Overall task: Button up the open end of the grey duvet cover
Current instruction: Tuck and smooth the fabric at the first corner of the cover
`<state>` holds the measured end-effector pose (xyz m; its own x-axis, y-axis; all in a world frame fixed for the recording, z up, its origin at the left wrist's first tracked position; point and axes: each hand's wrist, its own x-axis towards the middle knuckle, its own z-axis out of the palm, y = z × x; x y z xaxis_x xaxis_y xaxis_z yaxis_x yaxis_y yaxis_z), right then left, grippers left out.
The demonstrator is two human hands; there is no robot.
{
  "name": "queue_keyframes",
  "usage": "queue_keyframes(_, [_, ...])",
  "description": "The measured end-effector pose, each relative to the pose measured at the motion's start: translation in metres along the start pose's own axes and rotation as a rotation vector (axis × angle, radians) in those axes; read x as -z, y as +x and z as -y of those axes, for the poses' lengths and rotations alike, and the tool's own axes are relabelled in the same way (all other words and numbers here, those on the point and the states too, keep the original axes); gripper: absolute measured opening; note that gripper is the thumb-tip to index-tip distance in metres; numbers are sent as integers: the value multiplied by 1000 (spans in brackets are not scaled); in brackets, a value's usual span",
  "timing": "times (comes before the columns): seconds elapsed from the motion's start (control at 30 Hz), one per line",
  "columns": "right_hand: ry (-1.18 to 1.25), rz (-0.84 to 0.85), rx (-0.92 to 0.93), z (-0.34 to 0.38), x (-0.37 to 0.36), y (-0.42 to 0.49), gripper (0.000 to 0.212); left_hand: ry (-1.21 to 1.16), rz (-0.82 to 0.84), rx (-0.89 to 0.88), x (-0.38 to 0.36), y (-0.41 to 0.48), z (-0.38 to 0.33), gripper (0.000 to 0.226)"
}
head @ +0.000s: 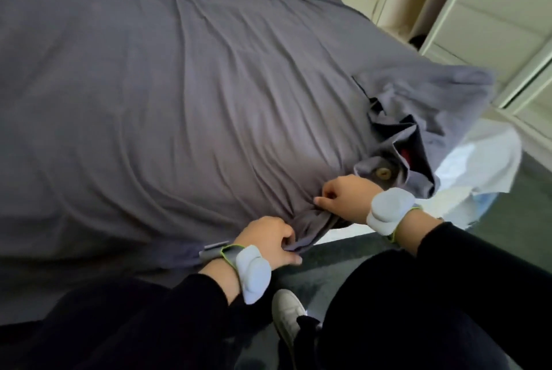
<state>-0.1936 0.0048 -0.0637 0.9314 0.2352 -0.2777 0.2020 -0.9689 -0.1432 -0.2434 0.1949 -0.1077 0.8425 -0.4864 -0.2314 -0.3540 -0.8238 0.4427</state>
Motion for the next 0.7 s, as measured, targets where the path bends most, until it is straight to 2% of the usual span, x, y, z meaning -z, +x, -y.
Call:
queue_keyframes(0.17, [66, 7, -125, -15, -37, -24, 26, 177, 70, -57, -17, 0, -9, 31])
queue_keyframes(0.23, [147, -4, -138, -15, -36, -29, 23, 140, 97, -48, -19, -3, -6, 27])
queue_keyframes(0.3, [245, -91, -131, -12, -27, -28, 19, 43, 68, -26, -20, -6, 0, 24])
queue_keyframes(0.4, [360, -365, -112, -7, 0, -18, 7, -58, -71, -36, -20, -10, 8, 19])
queue_keyframes(0.47, [237, -510, -93, -13, 20, -6, 17, -103, -188, -65, -19, -14, 13, 14])
queue_keyframes(0.57, [-83, -431, -202, -39, 40, 5, 34, -157, -390, -57, -10, -17, 23, 27])
queue_keyframes(0.63, [-135, -365, -305, -66, 37, 1, 37, -170, -498, -7, -2, -17, 26, 32])
queue_keyframes(0.7, [-97, -379, -337, -92, 31, -8, 41, -200, -563, 27, 3, -16, 27, 34])
